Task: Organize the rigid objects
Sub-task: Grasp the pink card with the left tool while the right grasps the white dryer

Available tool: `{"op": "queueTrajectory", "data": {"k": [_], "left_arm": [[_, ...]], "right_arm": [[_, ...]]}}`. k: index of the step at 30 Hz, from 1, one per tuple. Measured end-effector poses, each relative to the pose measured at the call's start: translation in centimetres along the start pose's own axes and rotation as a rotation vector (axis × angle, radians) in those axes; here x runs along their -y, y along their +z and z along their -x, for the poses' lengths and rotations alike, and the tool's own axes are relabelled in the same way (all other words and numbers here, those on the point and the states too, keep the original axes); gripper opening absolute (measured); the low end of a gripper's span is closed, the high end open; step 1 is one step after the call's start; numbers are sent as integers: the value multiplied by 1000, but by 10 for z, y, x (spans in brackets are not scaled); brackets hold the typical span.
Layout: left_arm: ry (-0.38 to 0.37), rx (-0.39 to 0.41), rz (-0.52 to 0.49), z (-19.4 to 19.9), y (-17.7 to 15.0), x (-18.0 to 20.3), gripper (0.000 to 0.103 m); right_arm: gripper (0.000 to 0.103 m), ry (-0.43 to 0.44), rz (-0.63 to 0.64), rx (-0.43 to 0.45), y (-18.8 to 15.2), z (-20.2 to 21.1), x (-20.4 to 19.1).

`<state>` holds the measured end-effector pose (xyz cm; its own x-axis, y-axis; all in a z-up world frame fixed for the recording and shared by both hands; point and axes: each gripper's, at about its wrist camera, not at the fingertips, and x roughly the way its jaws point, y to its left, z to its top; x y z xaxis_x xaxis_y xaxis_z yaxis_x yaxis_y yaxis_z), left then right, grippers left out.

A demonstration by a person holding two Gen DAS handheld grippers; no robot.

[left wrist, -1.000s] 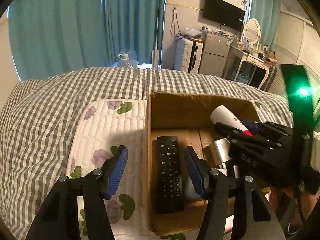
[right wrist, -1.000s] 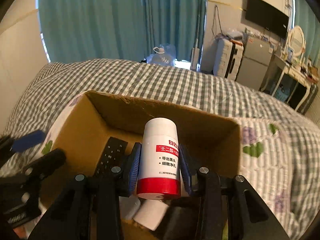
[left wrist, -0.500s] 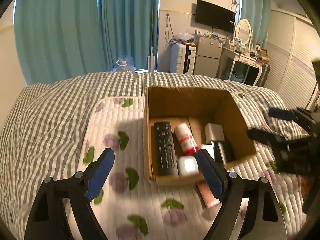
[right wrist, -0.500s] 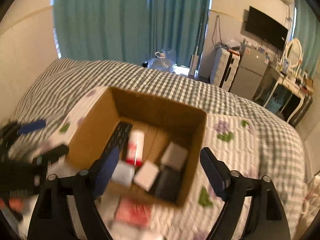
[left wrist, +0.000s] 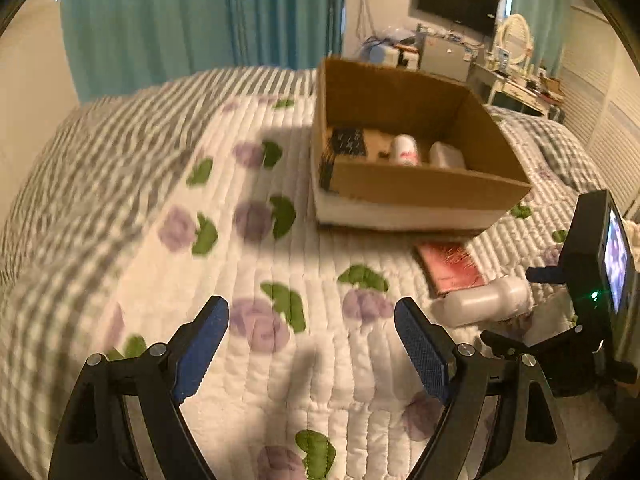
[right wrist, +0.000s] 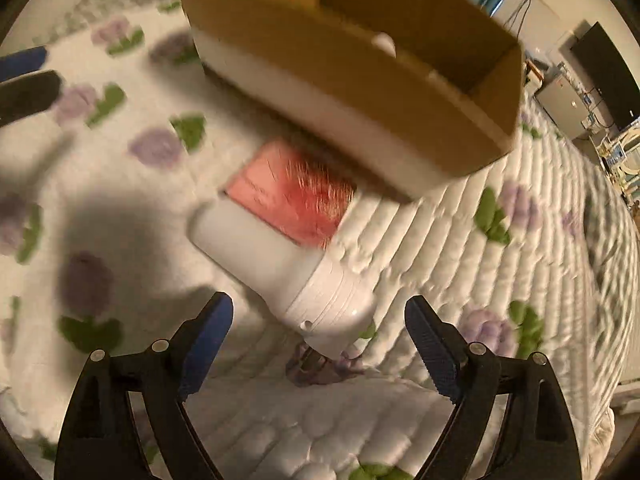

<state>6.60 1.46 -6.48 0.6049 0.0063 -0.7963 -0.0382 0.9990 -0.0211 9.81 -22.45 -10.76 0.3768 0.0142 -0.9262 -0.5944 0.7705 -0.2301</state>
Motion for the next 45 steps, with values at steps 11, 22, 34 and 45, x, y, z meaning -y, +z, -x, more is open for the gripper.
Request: {"op": "queueTrajectory", "data": {"k": [11,22,34,45], "left_arm": [[18,-65,4,-21,-7,1,87],[3,-77,14,-20,1,23,87],[-73,-132,-30,-71,17,99,87],[-105,-156,-108,-103,15,137,87]], "right_arm": [[61,-56,60,-7,4,-14,-11],[57,-60,-44,115,-9,45,-3],[57,-59,-235,15,-8,38,76],[57,-16,-344,8,-14,11,105]]}}
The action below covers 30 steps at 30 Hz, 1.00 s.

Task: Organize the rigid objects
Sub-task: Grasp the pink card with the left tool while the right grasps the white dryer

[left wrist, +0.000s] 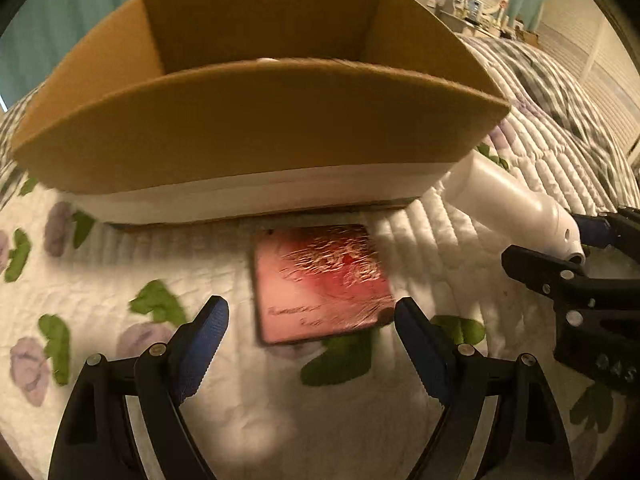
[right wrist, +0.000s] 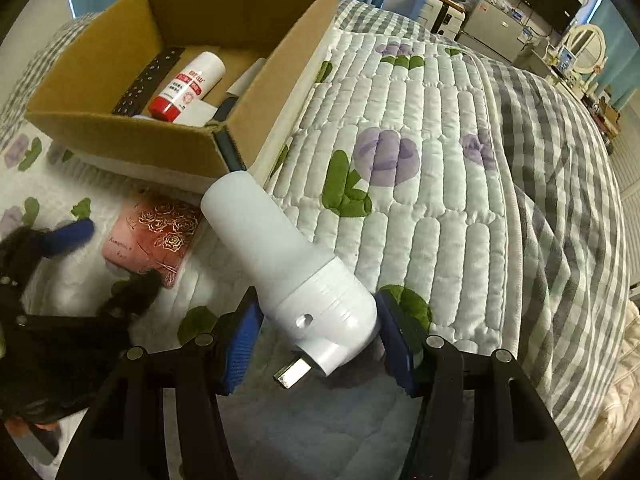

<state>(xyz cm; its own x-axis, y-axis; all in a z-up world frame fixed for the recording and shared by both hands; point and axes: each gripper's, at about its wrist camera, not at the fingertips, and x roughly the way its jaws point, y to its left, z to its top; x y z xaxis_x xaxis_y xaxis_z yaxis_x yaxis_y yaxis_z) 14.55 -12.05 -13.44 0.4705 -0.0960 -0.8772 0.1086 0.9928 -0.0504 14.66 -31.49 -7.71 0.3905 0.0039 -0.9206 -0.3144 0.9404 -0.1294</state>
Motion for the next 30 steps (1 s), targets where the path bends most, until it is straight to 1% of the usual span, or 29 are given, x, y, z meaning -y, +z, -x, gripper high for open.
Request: {"op": "queueTrajectory", "data": {"k": [3,5,7,8,12,15,17,21,24,27,30], "left_arm": [[30,-7,-33,-13,6,6,87],[31,-17,-41,-21,12,5,87],[13,-11,-12,-23,16,3,85],[8,-10,-5,-23,17,1,76],[-22,-18,-19,-17,18,-7,75],[-48,-21,-7,-2,12,-17,74],[-67,-11,4,14,2,-26,74],[-94,6,23,43,-12,-43,74],[-97,34,29,63,-15,-55,74],[-78,70,30,86,-22,-55,74],[-68,125,37,109,-17,-59,74]], "right_arm": [[57,0,2,14,-2,2,-1],[57,5,-1,18,-2,4,1],[57,13,-8,19,-3,5,2],[57,13,-8,19,-4,5,0],[57,5,-2,25,-7,7,0],[56,-4,2,35,-7,11,-4],[56,2,-2,48,-6,17,-4],[56,17,-5,84,-9,40,-9],[55,33,1,109,-11,57,-19],[55,27,25,146,-10,74,-34],[55,21,41,194,-5,95,-46]]}}
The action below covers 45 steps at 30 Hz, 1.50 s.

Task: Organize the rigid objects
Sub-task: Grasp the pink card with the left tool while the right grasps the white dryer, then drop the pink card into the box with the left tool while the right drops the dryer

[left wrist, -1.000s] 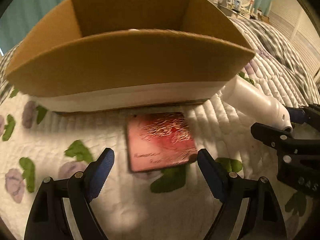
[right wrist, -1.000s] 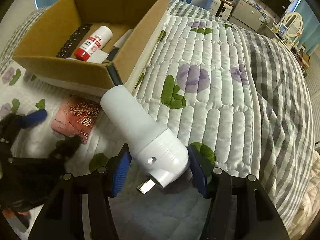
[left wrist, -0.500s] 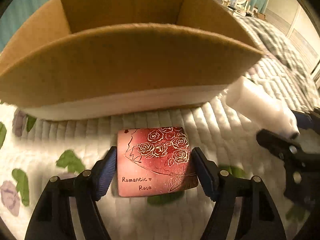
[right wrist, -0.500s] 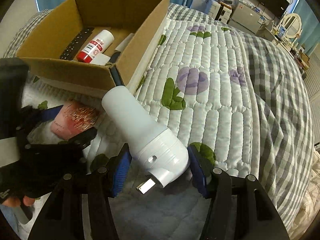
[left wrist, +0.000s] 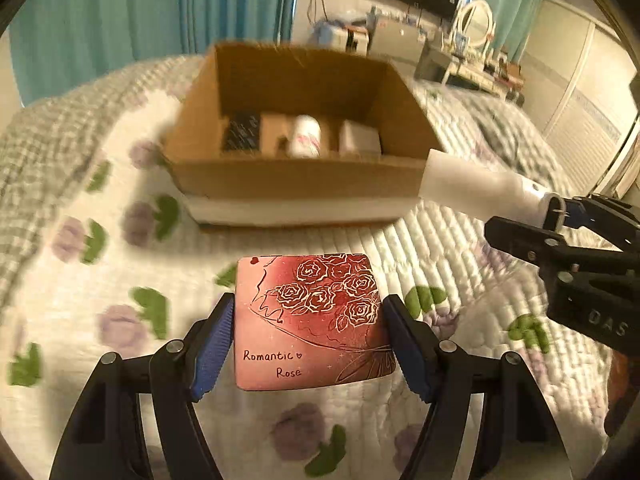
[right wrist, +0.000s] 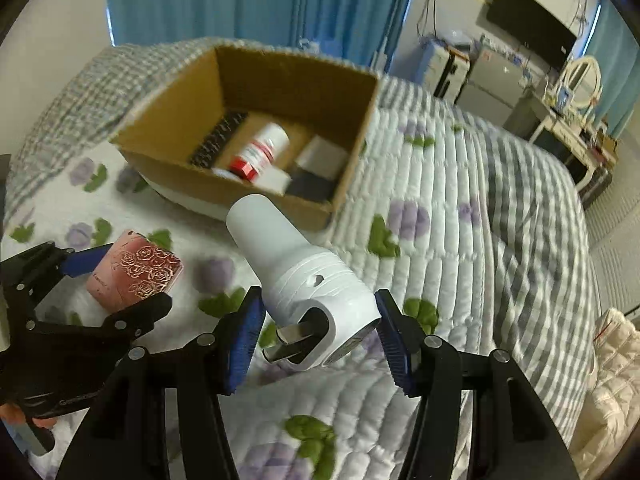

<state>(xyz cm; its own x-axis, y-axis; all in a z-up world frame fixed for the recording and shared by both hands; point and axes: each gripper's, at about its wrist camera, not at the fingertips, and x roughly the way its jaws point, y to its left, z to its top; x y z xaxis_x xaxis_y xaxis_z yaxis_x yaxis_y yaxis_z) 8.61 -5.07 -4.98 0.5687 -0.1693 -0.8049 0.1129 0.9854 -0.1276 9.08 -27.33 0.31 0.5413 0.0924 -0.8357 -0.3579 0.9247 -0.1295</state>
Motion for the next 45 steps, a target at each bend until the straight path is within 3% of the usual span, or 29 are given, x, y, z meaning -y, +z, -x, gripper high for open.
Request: {"op": "queueTrajectory", "data": {"k": [4,10,13,16,20,25,31,39,45], "left_arm": [[20,85,6,32,18,-9,74],[44,178,-11,46,59,-18,74],[78,203,-26,36,85,-23,74],[66,211,-25,17,108,-27,74],[72,177,-20,-20,128,-29,74],[62,117,-15,-62,133,-30,74],[62,94,-31,-82,132,-32,76],[78,146,-23,-66,137,-40,79],[54,175,-26,-47,137,-42,79]], "right_arm": [[55,-10,16,60,20,22,-9],[55,5,8,155,68,37,-11],[55,37,-23,178,90,36,-5],[55,24,-34,189,109,24,0],[55,20,-60,182,127,-2,8],[55,41,-98,160,133,-35,23],[55,37,-109,132,131,-64,31],[56,101,-119,135,136,-78,32],[56,125,-58,127,155,-99,14]]}}
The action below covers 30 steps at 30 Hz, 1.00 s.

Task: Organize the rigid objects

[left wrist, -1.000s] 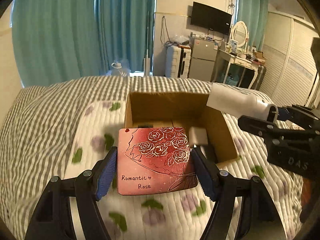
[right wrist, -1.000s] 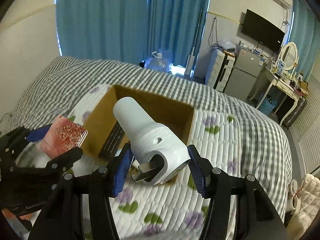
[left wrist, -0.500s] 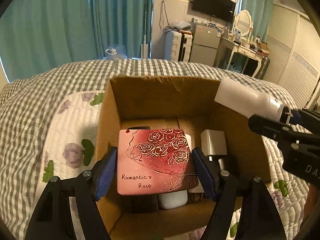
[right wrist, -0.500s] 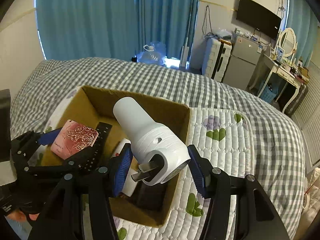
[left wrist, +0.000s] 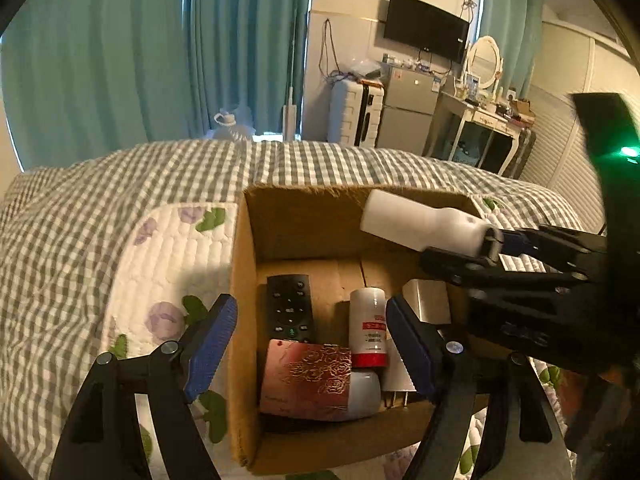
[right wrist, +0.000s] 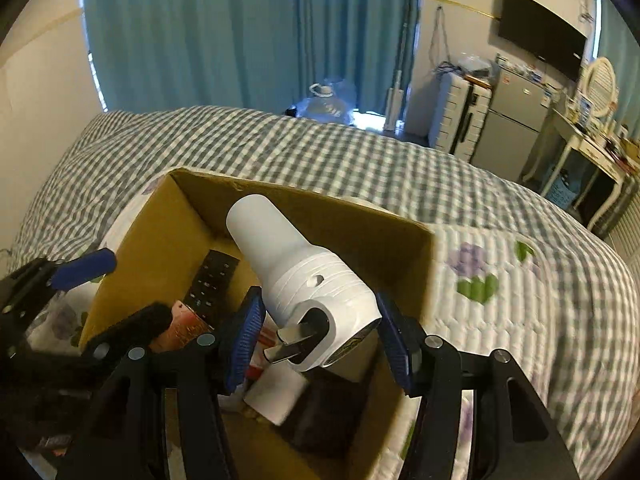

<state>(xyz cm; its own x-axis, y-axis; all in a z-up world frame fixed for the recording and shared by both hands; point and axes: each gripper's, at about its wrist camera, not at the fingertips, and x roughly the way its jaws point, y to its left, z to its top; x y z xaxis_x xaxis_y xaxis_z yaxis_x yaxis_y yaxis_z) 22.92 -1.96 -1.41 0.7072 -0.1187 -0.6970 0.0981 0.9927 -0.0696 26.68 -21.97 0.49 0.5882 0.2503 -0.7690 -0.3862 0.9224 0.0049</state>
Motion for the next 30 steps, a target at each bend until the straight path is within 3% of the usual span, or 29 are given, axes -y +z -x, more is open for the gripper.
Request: {"op": "queueTrajectory", "data": {"k": [1,2,4,10,12,15,18,22,25,30], "left_arm": [[-7,3,0,3,0,-1,79],[-13,5,3,6,1,-2,79],[-19,15,6,14,1,-5,79],[9,82,-34,62,3,-2,79],[9,118,-48,85,3,2,84],[12,204,-58,132,4,8,86],[11,287,-68,177,2,15,92],[22,397,-95,223,-10,25,98],[16,449,-114,244,-25,28,99],[58,479,-115,248,-51,27,100]], "right_arm": [[57,3,-1,11,2,-3,-1],[69,-1,-10,27,3,-5,-2],[82,-34,-33,49,6,-4,0],[82,-85,-70,103,1,41,6],[82,-112,-66,134,-2,70,5],[82,-154,-52,190,-4,121,-3],[88,-199,-43,262,-11,178,-14],[93,-173,-43,271,-21,230,-29],[103,-204,-53,292,-35,254,-38],[103,-215,-78,359,-70,266,-54]]}}
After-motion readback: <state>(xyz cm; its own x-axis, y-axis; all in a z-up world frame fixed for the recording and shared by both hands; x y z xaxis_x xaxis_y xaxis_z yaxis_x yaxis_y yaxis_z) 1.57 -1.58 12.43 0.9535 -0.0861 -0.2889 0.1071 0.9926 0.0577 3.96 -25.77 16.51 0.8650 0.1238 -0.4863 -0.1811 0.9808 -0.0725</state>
